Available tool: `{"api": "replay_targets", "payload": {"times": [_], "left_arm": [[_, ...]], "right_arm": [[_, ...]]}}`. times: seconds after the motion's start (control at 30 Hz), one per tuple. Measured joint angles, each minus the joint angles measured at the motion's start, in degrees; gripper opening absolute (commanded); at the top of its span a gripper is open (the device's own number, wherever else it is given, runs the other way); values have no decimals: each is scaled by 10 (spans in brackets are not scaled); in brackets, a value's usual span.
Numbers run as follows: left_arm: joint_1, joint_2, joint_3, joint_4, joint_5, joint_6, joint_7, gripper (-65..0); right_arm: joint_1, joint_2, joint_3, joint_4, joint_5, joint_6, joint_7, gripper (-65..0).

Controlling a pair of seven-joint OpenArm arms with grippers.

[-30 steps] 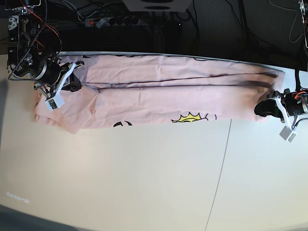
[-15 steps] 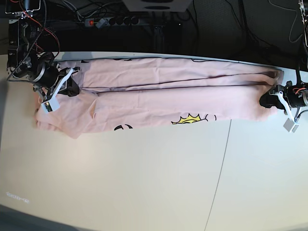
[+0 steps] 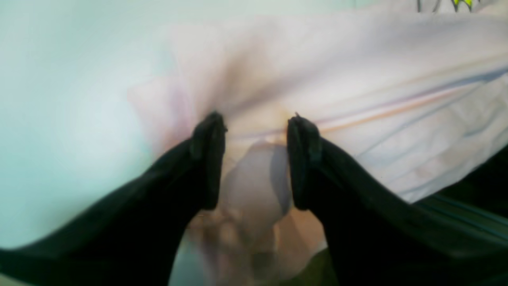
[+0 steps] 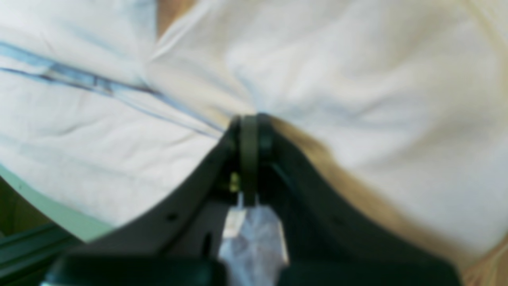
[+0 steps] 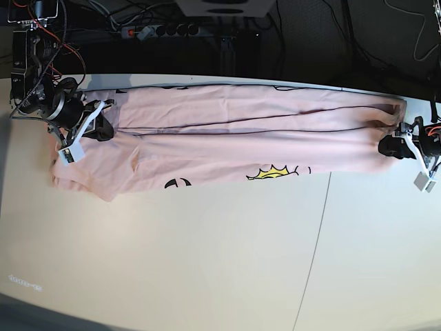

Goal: Fold the T-shirt properly
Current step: 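Grasp both ends of the pink strip with the left and right grippers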

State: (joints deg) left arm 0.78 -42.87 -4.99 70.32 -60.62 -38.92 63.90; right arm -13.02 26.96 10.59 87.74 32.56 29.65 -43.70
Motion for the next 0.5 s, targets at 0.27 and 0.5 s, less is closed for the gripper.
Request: {"api": "replay_targets", "payload": {"times": [0.27, 0.5], "left_arm": [[0, -8, -56, -1, -76, 0, 52, -351], [7, -8, -72, -1, -96, 0, 70, -273]], "right_arm": [[0, 0, 0, -5, 2, 0, 3, -650], [2, 0, 0, -6, 2, 0, 2, -650]]}}
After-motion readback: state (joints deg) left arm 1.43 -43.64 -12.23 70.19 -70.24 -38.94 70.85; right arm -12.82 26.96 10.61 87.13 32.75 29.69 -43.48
